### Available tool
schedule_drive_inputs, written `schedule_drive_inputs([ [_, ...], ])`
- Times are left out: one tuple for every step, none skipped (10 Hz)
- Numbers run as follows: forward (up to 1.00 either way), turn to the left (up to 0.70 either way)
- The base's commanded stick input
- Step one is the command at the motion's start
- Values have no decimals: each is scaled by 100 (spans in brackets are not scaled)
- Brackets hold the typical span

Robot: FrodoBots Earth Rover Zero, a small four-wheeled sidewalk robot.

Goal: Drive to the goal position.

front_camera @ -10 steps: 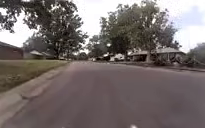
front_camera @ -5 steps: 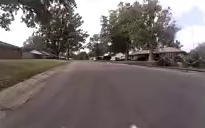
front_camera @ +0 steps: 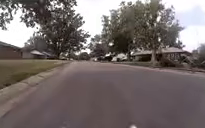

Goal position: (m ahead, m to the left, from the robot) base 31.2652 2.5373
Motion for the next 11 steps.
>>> schedule_drive_inputs([
  [100, 20],
  [100, 3],
  [100, 2],
  [100, 2],
  [100, 3],
  [100, 2],
  [100, 3],
  [100, 2],
  [100, 3],
  [100, 2],
  [100, 3],
])
